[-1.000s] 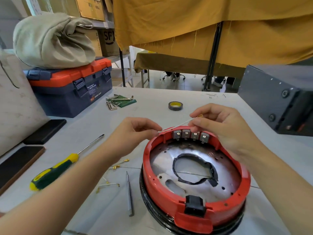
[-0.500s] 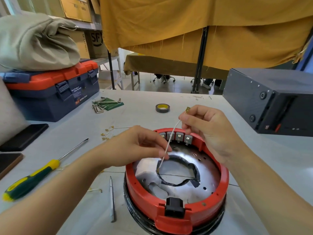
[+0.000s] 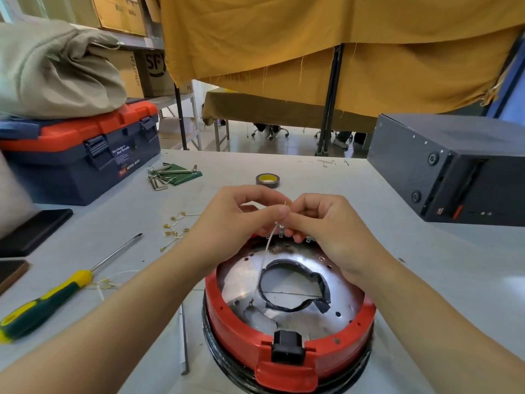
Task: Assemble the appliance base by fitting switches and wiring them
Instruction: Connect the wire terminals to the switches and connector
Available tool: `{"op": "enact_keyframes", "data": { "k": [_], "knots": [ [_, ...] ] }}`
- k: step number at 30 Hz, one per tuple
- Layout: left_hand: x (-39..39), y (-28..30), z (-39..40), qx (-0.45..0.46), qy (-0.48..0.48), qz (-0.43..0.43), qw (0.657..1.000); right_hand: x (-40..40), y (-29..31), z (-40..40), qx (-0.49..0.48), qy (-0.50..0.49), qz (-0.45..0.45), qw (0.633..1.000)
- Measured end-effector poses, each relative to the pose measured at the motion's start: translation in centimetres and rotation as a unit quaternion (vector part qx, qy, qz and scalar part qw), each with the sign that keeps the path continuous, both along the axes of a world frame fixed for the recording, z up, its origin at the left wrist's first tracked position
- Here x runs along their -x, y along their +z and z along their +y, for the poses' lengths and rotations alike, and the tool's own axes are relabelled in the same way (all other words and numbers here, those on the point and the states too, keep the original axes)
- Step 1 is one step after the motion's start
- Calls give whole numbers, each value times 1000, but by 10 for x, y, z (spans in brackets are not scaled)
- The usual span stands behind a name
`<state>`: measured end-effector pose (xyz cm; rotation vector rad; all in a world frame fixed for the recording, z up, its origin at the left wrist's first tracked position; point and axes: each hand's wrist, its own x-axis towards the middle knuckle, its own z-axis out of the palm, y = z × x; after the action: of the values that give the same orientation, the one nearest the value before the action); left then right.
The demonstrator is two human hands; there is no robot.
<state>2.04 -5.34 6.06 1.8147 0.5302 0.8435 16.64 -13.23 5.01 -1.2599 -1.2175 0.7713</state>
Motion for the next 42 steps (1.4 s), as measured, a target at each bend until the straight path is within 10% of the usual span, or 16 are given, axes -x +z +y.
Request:
{"op": "enact_keyframes", "data": {
  "k": [13, 42],
  "knots": [
    [-3, -10, 14, 57, 107, 18, 992, -60, -8, 30, 107, -56, -414, 902],
    [-9, -24, 21, 21, 14, 199, 980, -55, -11, -1, 201, -55, -484, 850]
  ]
}}
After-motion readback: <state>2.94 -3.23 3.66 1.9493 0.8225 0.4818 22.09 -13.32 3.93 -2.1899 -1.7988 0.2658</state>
